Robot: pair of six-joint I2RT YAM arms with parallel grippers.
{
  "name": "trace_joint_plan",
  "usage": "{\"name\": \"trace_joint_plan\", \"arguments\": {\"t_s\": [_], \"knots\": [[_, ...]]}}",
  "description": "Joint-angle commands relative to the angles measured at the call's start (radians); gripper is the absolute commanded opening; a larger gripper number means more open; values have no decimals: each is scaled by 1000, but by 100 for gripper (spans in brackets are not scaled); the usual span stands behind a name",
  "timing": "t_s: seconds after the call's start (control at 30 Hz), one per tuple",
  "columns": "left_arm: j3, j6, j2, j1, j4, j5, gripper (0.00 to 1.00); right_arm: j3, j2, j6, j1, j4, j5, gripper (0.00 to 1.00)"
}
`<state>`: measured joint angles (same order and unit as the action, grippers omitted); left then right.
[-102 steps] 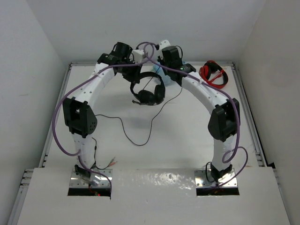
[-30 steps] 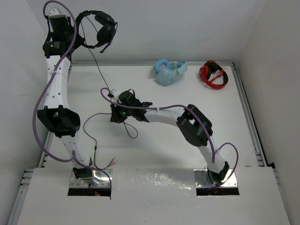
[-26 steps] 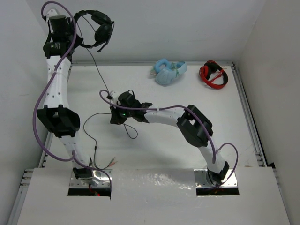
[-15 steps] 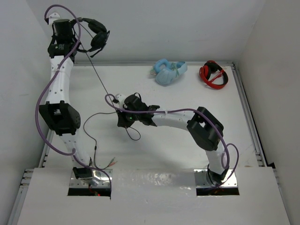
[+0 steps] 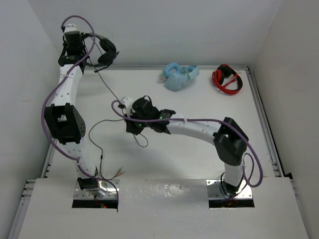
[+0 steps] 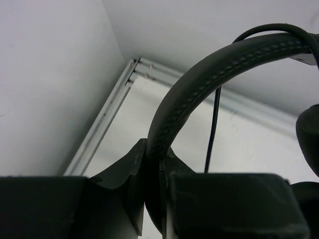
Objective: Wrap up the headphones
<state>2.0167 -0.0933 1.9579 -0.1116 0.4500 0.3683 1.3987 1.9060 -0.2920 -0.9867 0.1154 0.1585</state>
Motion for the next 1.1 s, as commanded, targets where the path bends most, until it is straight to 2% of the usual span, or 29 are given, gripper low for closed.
{"name": "trace_joint_plan", "arguments": {"t_s": [0.0,0.17,0.23,0.33,0.5,0.77,0.9,1.07], "knots": [[-122,231,-82,16,-178,-121,0,114,-137,70,12,33,-112,0],[-362,516,-183,133,-270,-112,0,265,-179,77,140,56,-180,0],[-432,631,-231,189,-306,-100,0,324,-177,42,239,56,-180,0],[-487,704,-257,239,-263,-117,0,348,-176,56,331,29,-204,0],[-481,722,-280,288,-175,-196,0,341,-153,96,421,23,-260,0],[-405,719,-313,343,-21,-259,0,249,-148,63,566,-40,-317,0],[-345,693,-321,377,100,-293,0,281,-104,83,595,-42,-312,0],[-237,662,-332,400,246,-422,0,322,-53,73,618,-42,-295,0]]}}
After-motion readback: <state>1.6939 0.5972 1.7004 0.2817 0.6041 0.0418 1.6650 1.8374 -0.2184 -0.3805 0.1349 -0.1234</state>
